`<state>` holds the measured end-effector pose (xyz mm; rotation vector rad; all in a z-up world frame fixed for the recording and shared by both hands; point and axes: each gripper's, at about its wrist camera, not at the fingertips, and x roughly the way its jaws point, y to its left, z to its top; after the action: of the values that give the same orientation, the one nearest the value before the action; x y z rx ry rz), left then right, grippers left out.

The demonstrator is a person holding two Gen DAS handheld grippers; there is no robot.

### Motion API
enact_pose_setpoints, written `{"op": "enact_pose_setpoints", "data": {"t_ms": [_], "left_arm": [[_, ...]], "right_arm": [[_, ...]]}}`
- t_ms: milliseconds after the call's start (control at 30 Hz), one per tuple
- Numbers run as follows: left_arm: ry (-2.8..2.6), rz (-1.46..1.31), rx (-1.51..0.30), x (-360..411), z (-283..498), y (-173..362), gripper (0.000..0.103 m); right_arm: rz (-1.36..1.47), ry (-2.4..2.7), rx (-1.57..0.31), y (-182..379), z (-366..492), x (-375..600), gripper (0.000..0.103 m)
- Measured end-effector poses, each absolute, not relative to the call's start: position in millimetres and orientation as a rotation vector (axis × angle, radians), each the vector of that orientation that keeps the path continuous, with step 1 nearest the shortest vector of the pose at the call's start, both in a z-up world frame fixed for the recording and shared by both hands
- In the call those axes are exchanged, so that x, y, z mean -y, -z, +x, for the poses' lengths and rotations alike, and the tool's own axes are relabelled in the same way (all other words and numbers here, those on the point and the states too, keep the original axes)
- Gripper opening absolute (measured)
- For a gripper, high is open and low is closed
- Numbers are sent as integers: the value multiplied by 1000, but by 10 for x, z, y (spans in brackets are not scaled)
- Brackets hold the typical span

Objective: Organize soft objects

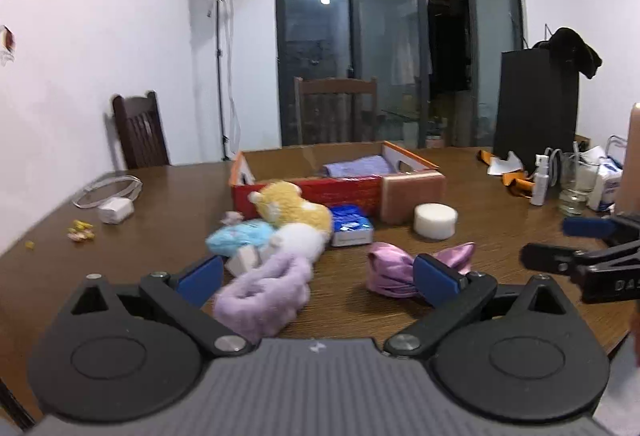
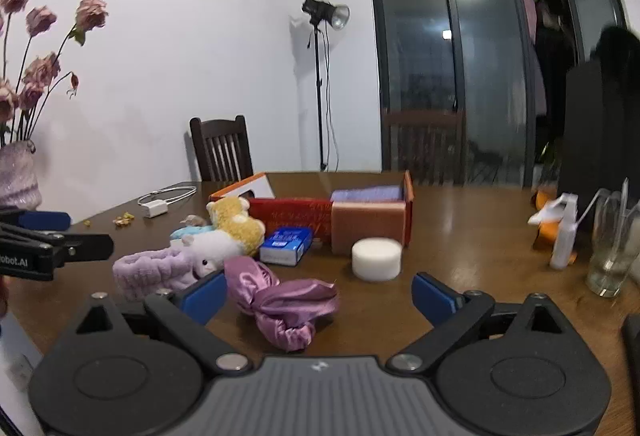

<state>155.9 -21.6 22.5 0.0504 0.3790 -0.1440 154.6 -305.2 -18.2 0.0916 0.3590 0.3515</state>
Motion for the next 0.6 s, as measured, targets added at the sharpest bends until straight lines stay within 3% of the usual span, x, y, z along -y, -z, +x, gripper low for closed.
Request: {"op": "enact_pose_setpoints", "data": {"t_ms": [100,267,400,467,500,533,600], "left_arm": [[189,2,-410,275,1721,-181,102],[251,-76,-472,417,2192,-119,78],[280,-122,-552,497,2632,22,64],[296,-142,-606,508,2804,128,38],[315,-148,-637,508,2861,180,31],[338,-160,-663,497,2905,235,25],[349,-184,-666,460,2911,306,24]], "right_arm": [[140,-363,-399,272,1657,3070,89],[245,-415,-489,441,1944,3043,73],[296,-428,-507,478,2156,3001,67],[315,-426,-523,489,2267,2988,65],[320,-426,-535,504,2313,2980,64],[323,-427,-551,530,2364,2962,62],[315,-427,-581,588,2435,2915,59]]}}
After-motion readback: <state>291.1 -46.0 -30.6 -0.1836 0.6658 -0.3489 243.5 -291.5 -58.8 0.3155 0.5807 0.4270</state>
